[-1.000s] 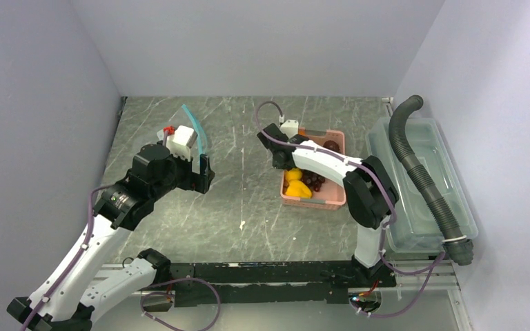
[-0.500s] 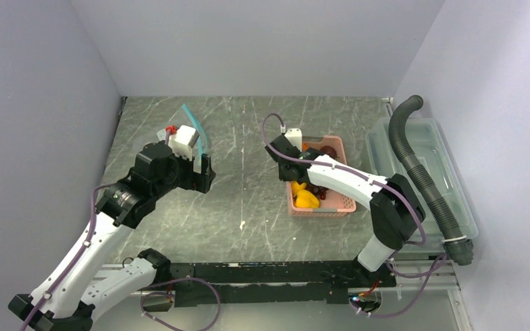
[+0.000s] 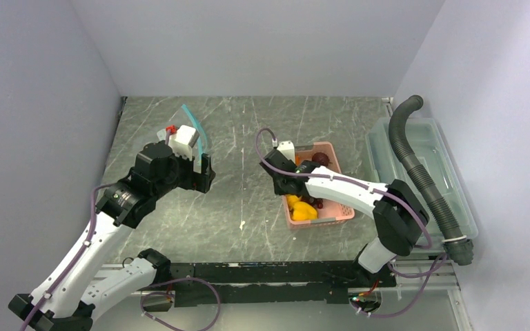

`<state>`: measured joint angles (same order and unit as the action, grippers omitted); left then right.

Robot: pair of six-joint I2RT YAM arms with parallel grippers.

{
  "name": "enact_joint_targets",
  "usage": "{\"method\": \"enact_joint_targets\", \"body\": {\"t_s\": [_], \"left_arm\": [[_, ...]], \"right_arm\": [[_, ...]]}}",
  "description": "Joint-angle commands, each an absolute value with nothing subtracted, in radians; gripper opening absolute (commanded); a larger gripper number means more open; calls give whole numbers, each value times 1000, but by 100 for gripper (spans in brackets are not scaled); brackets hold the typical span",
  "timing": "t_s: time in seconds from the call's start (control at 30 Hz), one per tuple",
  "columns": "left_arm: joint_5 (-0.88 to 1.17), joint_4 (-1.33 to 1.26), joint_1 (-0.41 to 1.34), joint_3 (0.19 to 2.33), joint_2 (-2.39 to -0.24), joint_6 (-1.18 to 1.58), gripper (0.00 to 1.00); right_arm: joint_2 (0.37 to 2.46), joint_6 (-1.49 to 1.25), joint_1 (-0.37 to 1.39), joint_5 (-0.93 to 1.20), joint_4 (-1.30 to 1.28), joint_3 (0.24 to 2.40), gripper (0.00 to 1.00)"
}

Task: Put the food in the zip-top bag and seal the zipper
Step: Adjust the bin at the center of the board.

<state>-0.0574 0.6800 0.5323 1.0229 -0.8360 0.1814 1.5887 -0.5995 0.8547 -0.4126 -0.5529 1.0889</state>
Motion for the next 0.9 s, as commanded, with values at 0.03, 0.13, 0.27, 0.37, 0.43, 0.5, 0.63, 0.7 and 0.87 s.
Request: {"method": "enact_joint_targets", "body": {"t_s": [0.03,0.13,0.27,0.37,0.43,0.5,0.63,0.7,0.87], "left_arm": [[-60,678,533,1044,-835,195,99],[-58,677,535,1043,-831,195,99],[-56,678,534,1045,-831,196,99],[-57,678,534,1045,-830,195,99],[-55,678,534,1044,-830,196,99],[-54,678,534,1043,-831,195,99],[-55,683,533,1046,-837,196,99],[-56,681,534,1046,-838,195,99],[-61,682,534,1043,-848,196,99]], "right_arm": [[1583,-691,880,-451,-556,1102,0],[1590,-708,893,-451,-548,1105,0],[1617,-719,899,-458,-555,1126,0],[1633,-727,900,-467,-558,1135,8],[1639,-729,902,-468,-558,1139,11],[1642,-729,903,-474,-564,1146,17],[1636,-729,905,-487,-577,1161,32],[1630,-729,905,-496,-584,1168,41],[1599,-725,906,-518,-610,1192,51]]}}
